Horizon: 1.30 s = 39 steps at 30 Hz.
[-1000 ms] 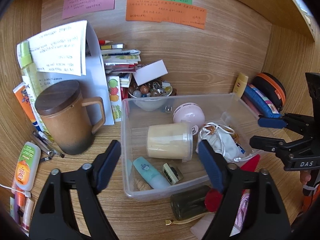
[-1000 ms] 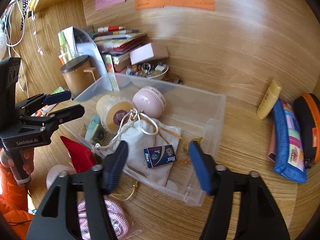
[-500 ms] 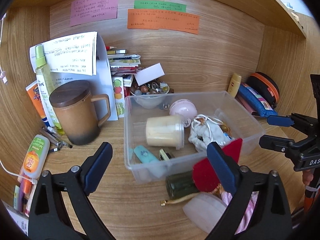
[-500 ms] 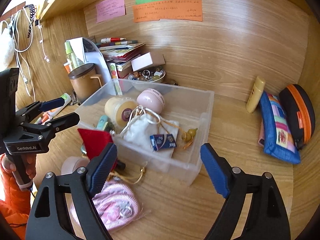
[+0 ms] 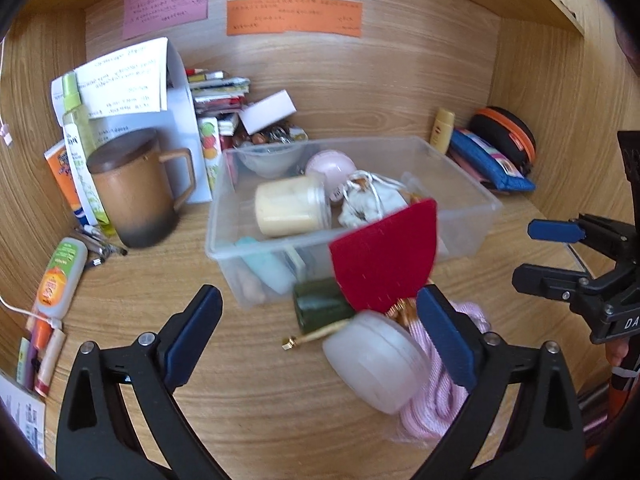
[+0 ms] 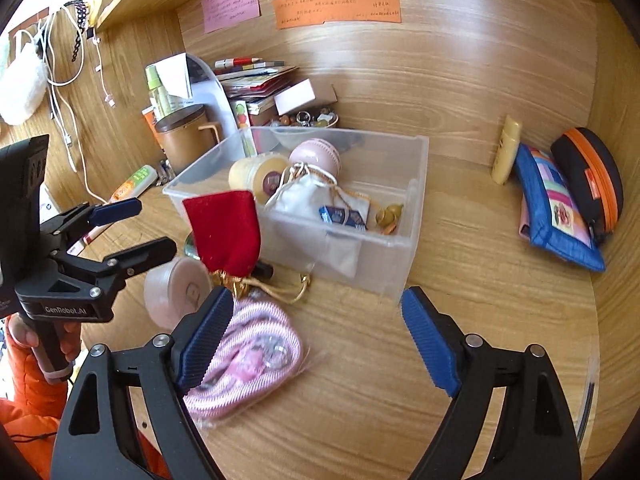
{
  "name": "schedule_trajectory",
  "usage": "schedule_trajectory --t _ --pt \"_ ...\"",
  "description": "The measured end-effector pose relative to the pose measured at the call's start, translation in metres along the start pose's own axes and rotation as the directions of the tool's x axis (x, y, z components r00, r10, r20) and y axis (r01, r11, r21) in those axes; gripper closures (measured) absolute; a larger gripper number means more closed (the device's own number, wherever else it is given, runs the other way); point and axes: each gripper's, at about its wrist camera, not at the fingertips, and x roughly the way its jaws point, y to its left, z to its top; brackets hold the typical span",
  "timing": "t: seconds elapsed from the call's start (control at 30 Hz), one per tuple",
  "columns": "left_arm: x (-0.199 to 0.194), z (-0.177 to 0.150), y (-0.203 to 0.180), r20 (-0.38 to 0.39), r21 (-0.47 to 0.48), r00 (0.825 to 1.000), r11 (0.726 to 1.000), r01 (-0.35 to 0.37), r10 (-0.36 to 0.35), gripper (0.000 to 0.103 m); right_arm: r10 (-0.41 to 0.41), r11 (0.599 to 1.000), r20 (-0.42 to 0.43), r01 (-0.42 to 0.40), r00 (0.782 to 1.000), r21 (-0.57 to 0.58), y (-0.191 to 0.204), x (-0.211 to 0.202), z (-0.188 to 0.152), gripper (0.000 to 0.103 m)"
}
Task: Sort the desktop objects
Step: 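Move the left tool to the white round container while the right tool approaches the pink rope bag, then close the right tool on the pink rope bag while the left tool approaches the white container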
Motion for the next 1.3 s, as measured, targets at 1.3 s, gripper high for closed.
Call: schedule_trajectory --t 1.3 --pt "0.009 -0.038 0.012 -0.047 0.048 0.998 0.998 0.035 -0.033 0.034 0.043 0.999 -0.085 -0.045 0.995 -0.023 0.045 0.027 -0.028 0.019"
